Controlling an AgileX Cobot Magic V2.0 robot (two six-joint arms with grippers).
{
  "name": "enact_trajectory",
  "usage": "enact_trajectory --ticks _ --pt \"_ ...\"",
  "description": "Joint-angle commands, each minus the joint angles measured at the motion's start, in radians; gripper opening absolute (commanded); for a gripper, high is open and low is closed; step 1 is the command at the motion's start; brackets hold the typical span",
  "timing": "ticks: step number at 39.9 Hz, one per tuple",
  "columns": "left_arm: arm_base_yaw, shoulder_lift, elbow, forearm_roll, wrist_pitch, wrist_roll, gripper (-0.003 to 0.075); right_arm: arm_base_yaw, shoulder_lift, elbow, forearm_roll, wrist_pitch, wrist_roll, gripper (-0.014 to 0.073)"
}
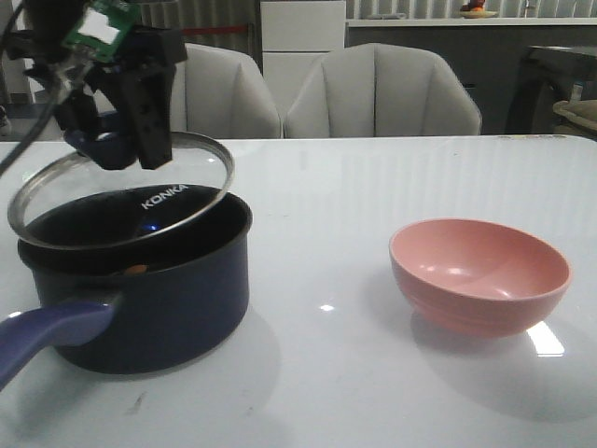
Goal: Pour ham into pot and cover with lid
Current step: 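Bring the held glass lid over the saucepan with the left gripper, then lower the lid onto the saucepan and open the left gripper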
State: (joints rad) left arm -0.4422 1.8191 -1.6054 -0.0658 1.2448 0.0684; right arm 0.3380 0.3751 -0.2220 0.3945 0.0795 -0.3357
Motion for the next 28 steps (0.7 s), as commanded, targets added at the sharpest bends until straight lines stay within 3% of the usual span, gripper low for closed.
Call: enact_trajectory --ticks 1,28 --pt "-0.021 -0.036 -0.036 -0.020 0.042 -0.002 0.0114 0.001 0.002 -0.028 0.002 -0.070 -0.006 0.0148" --pt "-0.023 -0.031 -0.030 -0.051 0.042 -0.002 0.0115 0.001 0.002 -0.028 0.002 -0.070 -0.006 0.0148"
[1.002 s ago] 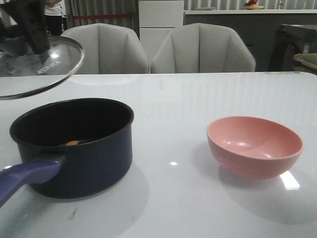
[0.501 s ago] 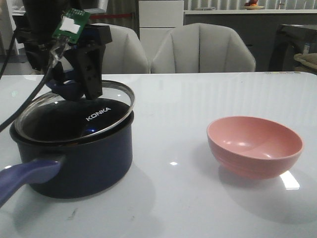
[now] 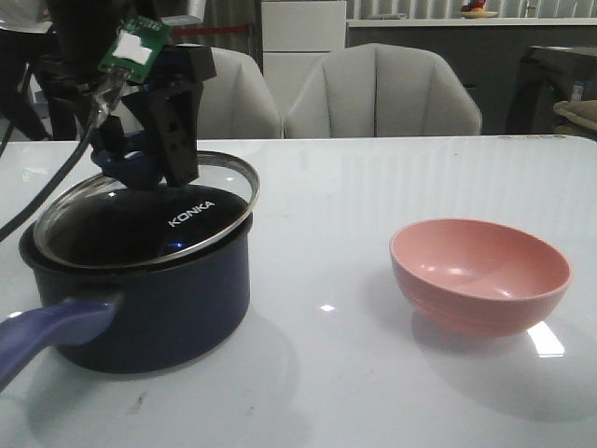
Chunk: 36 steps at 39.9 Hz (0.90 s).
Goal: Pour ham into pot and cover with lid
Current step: 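Lower the lid onto the saucepan and open the left gripper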
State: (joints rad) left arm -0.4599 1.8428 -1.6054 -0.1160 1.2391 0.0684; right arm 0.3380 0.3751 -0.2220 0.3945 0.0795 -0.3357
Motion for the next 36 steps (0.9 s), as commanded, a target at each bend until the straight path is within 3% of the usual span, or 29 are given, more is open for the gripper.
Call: enact_trajectory --ticks 1,21,25,32,36 --pt "-0.006 -0.055 -0.030 0.001 0.048 -0.004 0.0115 0.001 0.002 -0.028 0.002 -0.070 -0.006 0.0148" --pt "-0.006 -0.059 0.019 0.035 0.048 -0.004 0.0132 0.001 0.002 -0.028 0.002 -0.070 -0.006 0.0148" --pt "-0.006 -0.059 0.019 0.035 0.048 -0.004 0.0215 0.001 0.002 -0.028 0.002 -0.070 -0.006 0.0148" --pt "-0.006 -0.059 0.019 0.035 0.048 -0.004 0.0462 0.001 0.002 -0.028 0.002 -0.070 -0.006 0.0148" --pt "-0.006 -0.059 0.019 0.035 0.048 -0.004 0.0550 0.001 0.002 -0.028 0.002 -0.070 -0.006 0.0148"
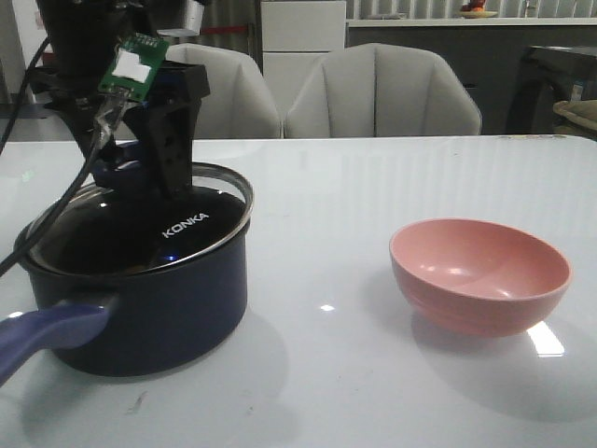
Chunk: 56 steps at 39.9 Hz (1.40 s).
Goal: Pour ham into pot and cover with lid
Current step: 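Lower the lid onto the saucepan and open the left gripper, then raise the left gripper away from the lid knob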
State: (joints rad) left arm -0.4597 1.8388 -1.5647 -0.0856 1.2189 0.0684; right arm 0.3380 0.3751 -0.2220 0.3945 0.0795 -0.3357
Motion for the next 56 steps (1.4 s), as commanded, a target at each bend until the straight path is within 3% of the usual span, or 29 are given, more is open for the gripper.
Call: enact_trajectory --ticks 1,34,46,56 --pt "-0.006 -0.055 -0.021 0.005 0.068 -0.006 0.0561 0.001 0.002 -0.028 0.002 -0.070 -0.006 0.0148" --pt "-0.001 -0.167 -0.012 0.047 0.068 -0.012 0.0564 0.001 0.002 -0.028 0.002 -0.070 -0.006 0.0148" --pt "0.068 -0.426 0.035 0.040 0.037 -0.012 0.0552 0.001 0.002 -0.028 0.002 -0.070 -0.006 0.0148" --pt "0.149 -0.740 0.268 0.040 -0.179 -0.012 0.0479 0.001 0.002 -0.028 0.002 -0.070 -0.006 0.0148"
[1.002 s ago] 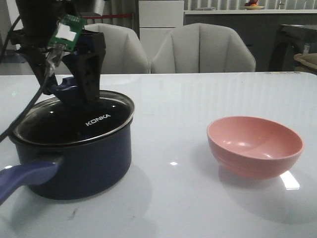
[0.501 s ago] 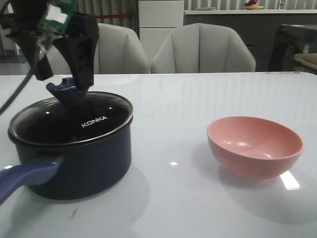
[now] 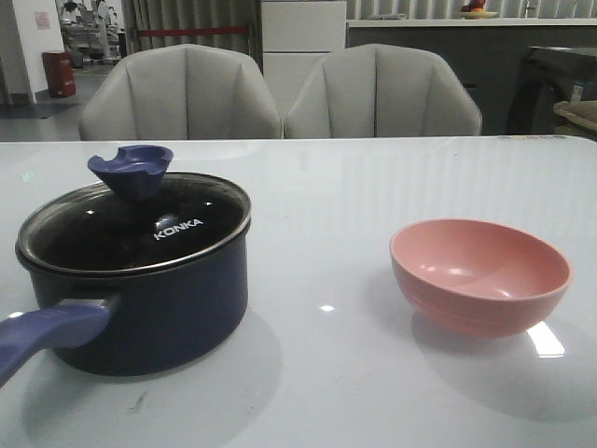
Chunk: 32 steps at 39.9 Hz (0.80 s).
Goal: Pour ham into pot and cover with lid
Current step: 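Raise the left gripper away from the lid knob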
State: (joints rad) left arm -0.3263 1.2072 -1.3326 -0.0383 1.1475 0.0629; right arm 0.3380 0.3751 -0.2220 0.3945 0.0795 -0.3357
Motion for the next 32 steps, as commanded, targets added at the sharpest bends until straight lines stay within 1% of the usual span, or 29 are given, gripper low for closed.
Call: enact_trajectory --ticks 1,10,17,22,25,30,32 --pt "0.018 -0.146 0.074 -0.007 -0.133 -0.007 0.0469 0.001 0.002 -0.028 0.002 -0.070 -0.006 0.0148" --pt "0.020 -0.434 0.321 -0.007 -0.307 -0.007 0.0400 0.001 0.002 -0.028 0.002 -0.070 -0.006 0.0148" --pt "0.020 -0.648 0.493 -0.007 -0.365 -0.007 0.0343 0.001 0.002 -0.028 0.002 -0.070 -0.006 0.0148" --pt "0.020 -0.802 0.603 -0.007 -0.396 -0.007 0.0281 0.001 0.002 -0.028 0.002 -0.070 -0.006 0.0148" --pt "0.020 -0.888 0.664 -0.007 -0.423 -0.007 0.0228 0.001 0.002 -0.028 0.002 -0.070 -0.006 0.0148" --pt "0.020 -1.043 0.754 -0.007 -0.465 -0.007 0.0114 0.001 0.002 -0.028 0.002 -0.070 -0.006 0.0148" --pt "0.020 -1.099 0.785 -0.007 -0.487 -0.007 0.0116 0.001 0.002 -0.028 0.002 -0.070 -0.006 0.0148"
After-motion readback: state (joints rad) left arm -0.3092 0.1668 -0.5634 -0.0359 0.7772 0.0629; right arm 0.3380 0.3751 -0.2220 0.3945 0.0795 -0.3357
